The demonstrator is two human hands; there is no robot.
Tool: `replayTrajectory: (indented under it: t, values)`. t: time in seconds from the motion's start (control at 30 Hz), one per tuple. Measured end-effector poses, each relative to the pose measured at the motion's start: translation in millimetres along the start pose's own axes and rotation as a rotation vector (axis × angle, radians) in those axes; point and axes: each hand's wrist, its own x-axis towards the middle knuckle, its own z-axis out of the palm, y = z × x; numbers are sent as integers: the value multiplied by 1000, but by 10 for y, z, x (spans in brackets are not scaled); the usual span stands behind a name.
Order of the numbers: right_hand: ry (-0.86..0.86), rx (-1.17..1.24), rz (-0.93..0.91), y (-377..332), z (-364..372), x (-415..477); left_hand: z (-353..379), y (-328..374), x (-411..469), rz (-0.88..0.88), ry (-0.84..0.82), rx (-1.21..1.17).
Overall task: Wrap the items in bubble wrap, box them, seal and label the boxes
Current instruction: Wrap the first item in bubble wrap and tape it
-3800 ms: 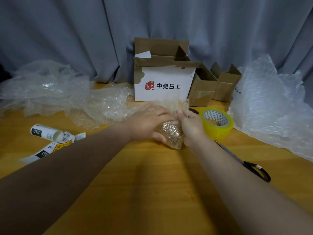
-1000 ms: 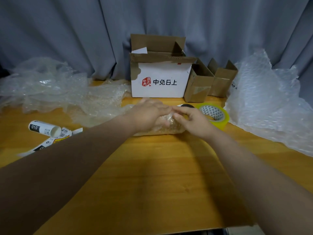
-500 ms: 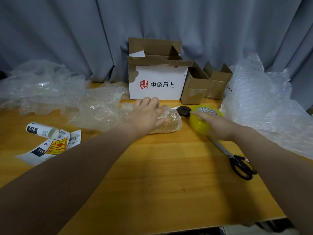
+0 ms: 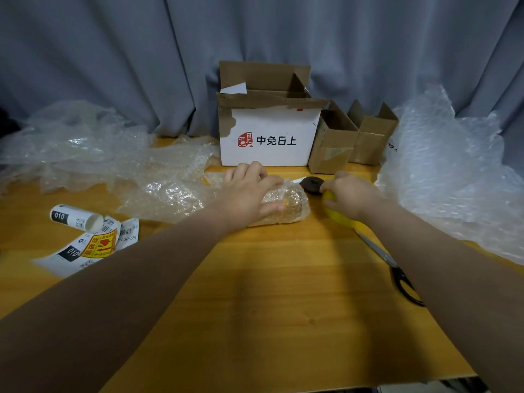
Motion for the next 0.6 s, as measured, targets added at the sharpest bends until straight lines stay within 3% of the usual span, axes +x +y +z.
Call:
replayTrajectory:
  t: [0.3,0.53,0.6]
  values:
    - [8,-98,-2,-96,-1,-70,-37,-52,-5,-33,-24,-214]
    - [475,19,-64,226,-37,-104,-83,-206,-11,19,-104,-289]
    - [630,150,-55,285,-120,-183,-65,-207,-10,14,-84,-302]
